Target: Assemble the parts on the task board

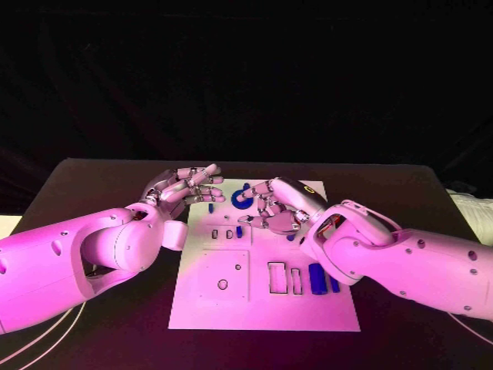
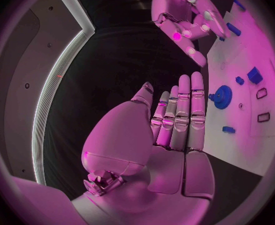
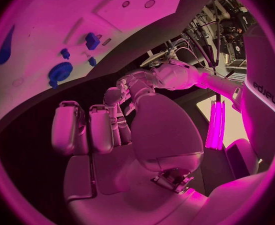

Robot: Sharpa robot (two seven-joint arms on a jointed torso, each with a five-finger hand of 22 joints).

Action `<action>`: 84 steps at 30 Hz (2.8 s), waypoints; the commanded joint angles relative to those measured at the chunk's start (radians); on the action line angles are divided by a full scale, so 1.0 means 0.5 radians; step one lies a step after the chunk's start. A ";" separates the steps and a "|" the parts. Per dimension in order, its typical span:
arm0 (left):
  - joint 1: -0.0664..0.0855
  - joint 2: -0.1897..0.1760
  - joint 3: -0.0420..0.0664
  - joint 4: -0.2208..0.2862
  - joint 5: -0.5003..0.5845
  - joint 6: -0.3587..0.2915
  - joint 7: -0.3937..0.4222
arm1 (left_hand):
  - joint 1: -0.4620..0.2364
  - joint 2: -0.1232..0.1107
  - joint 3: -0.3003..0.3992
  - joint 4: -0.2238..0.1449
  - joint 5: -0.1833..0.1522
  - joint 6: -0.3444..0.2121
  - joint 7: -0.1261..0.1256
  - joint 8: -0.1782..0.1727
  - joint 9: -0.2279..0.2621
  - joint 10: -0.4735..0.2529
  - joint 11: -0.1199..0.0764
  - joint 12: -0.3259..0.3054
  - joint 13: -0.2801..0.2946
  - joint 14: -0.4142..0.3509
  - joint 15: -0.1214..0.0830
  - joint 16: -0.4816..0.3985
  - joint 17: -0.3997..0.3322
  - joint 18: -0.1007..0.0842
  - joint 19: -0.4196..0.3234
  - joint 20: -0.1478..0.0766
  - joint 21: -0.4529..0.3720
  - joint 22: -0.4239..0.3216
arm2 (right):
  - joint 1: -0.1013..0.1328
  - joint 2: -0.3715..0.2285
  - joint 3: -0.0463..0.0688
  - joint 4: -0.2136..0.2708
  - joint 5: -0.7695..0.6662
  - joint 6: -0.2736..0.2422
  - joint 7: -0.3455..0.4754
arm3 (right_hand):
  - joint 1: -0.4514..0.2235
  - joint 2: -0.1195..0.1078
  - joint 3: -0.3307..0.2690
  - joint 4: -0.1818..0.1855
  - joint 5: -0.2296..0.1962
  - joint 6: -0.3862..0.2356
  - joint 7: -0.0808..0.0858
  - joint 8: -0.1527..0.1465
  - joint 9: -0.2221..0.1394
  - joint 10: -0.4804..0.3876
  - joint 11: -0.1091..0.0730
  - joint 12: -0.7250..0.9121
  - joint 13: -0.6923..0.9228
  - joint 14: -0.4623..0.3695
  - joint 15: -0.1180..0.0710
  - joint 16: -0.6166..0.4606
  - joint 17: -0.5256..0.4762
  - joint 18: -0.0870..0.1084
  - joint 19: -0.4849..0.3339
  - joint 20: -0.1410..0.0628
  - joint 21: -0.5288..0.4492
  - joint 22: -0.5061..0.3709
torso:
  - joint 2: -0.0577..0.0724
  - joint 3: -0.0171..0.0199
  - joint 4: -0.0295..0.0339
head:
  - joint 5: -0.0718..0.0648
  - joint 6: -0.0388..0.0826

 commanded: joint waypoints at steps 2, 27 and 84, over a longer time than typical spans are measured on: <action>0.003 -0.010 0.001 -0.021 -0.388 -0.031 -0.239 | 0.007 0.005 0.019 -0.008 0.010 0.109 -0.046 0.035 0.016 0.136 -0.050 0.029 0.026 0.120 -0.056 0.091 0.090 0.027 0.090 -0.048 0.090 0.047 | 0.053 -0.134 0.000 0.092 0.379 0.233 0.369 | 0.040 0.011 -0.005 -0.014 0.016 0.042 -0.013 0.024 0.010 0.039 -0.013 0.076 0.055 0.103 0.005 0.018 0.022 -0.010 0.019 0.001 0.012 0.015 | -0.012 -0.0045 -0.006 | -0.010 -0.001; 0.212 0.149 0.003 -0.238 -1.894 0.785 -1.636 | -0.350 0.043 -0.396 0.289 0.002 -0.082 -0.276 1.016 0.894 0.284 -0.282 1.877 1.759 0.778 -0.268 2.522 2.239 -0.243 0.811 -0.261 1.927 2.235 | 0.235 -0.477 -0.001 0.104 0.850 0.230 0.250 | 0.085 0.071 0.004 -0.016 0.094 0.080 -0.018 0.053 0.021 0.087 -0.020 0.176 0.139 0.104 -0.002 0.018 0.024 -0.012 0.025 -0.007 0.018 0.024 | -0.069 0.0207 -0.025 | 0.029 -0.023; 0.243 0.646 -0.051 -0.639 -2.083 1.158 -1.878 | -0.476 0.099 -0.610 0.281 -0.077 -0.115 -0.320 1.186 1.129 0.521 -0.317 2.299 2.271 0.778 -0.300 2.522 2.239 -0.288 0.906 -0.287 2.060 2.486 | 0.249 -0.385 -0.001 0.024 0.771 0.263 0.136 | 0.075 0.068 -0.018 0.000 0.119 0.059 -0.015 0.052 0.019 0.024 -0.016 0.091 0.068 0.083 0.001 -0.051 -0.043 0.005 -0.024 -0.005 -0.024 -0.059 | -0.068 0.0229 -0.023 | 0.019 -0.070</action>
